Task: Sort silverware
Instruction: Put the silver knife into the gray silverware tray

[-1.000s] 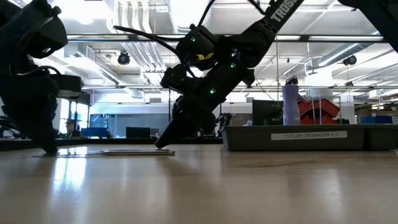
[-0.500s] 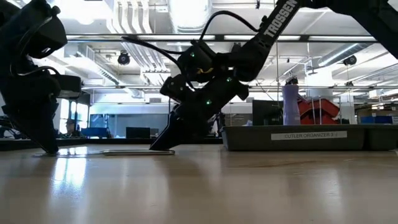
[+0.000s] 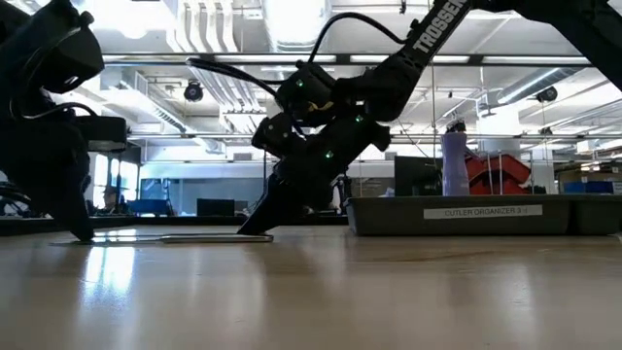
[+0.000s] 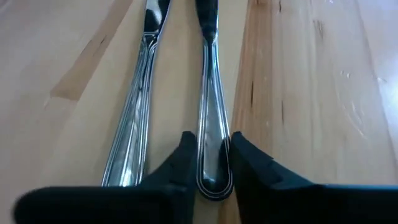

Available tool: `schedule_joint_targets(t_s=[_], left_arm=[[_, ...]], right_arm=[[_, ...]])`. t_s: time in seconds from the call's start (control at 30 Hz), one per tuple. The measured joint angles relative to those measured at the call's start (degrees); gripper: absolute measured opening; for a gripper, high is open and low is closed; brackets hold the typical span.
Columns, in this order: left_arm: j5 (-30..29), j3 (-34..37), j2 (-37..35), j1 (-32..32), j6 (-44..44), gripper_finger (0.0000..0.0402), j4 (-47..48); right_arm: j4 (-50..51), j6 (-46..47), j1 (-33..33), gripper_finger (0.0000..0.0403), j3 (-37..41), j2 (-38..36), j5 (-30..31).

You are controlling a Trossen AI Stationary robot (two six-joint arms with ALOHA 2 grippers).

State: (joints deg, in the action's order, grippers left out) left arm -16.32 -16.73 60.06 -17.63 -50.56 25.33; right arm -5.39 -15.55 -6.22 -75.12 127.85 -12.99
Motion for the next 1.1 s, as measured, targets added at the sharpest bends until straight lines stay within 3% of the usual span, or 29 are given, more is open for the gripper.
schedule_joint_targets(t_s=[0.1, 0.23, 0.37, 0.5, 0.8, 1.1], left_arm=[[-4.23, 0.52, -1.71, 0.12, 7.25, 0.0118, -4.84], [-5.84, 0.17, -3.75, 0.04, 18.16, 0.0118, -16.72], [-5.79, 0.13, -4.28, 0.04, 23.07, 0.0118, -21.34], [-5.55, 0.06, -4.71, 0.04, 19.29, 0.0118, -16.15], [1.43, -0.37, -5.34, 0.0, -0.83, 0.0118, 5.41], [2.34, -0.55, -5.21, 0.0, -2.46, 0.0108, 8.24]], right_arm=[[0.77, -0.15, 0.0, 0.0005, 0.07, -0.22, 0.06], [0.78, -0.14, 0.34, 0.0, 0.12, -0.17, 0.39], [1.13, 0.41, 0.46, 0.0001, -0.2, -0.17, 0.56], [1.56, 0.55, 0.59, 0.0001, -0.89, -0.11, 0.8], [2.26, 0.55, 1.29, 0.0001, -2.05, 0.09, 1.0], [2.23, 1.42, 1.31, 0.0, -2.05, 0.09, 0.76]])
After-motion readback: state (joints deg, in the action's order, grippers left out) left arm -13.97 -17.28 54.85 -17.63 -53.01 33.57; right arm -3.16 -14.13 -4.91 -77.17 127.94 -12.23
